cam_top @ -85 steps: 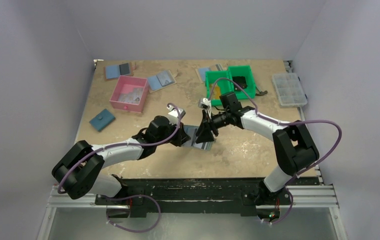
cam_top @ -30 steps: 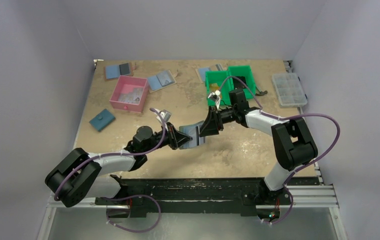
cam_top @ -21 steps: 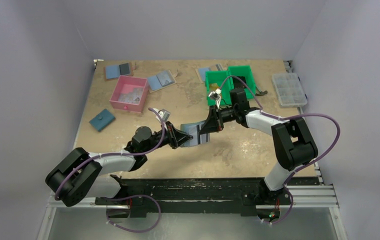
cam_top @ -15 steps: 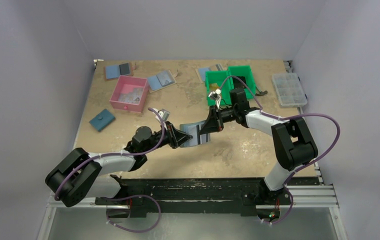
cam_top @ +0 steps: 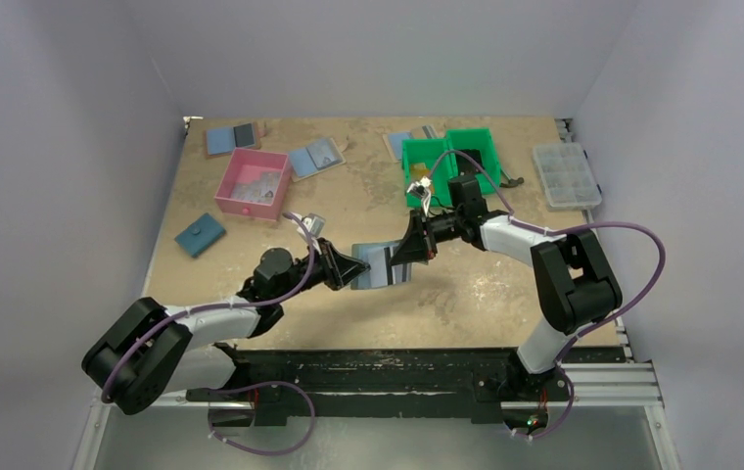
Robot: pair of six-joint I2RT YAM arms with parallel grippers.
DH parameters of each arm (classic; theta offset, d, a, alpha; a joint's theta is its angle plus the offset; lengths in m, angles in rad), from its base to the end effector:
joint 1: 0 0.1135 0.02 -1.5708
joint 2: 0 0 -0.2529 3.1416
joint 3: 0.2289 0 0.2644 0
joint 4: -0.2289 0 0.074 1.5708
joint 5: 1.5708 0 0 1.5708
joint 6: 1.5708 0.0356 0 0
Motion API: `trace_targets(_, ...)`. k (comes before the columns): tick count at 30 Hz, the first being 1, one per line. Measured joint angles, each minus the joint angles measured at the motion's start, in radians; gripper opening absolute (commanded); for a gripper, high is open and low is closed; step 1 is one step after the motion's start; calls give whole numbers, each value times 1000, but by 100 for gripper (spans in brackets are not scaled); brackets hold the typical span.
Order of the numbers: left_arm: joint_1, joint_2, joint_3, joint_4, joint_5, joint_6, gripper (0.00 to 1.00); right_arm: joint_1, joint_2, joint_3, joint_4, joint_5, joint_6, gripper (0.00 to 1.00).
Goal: Take the credit cards out of the card holder
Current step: Remove the credit card from the card holder.
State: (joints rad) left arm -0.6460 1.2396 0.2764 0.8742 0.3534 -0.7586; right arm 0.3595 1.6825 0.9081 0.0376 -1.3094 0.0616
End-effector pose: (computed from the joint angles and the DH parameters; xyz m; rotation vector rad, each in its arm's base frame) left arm 0.1850 -0.1549 0.1659 0.1942 1.8316 -1.3219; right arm 0.3023 0.1503 0.1717 -0.9838 1.9048 1.7116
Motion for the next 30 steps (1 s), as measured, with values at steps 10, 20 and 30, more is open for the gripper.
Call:
trace_targets(10, 42, -1, -77, 17, -14, -18, 0, -8, 57, 9, -74, 64, -71, 0)
trace_targets(20, 111, 86, -100, -81, -82, -52, 0, -23, 104, 83, -256, 156, -253, 0)
trace_targets(30, 144, 43, -27, -443, -183, -98, 0, -27, 50, 97, -349, 181, -362, 0)
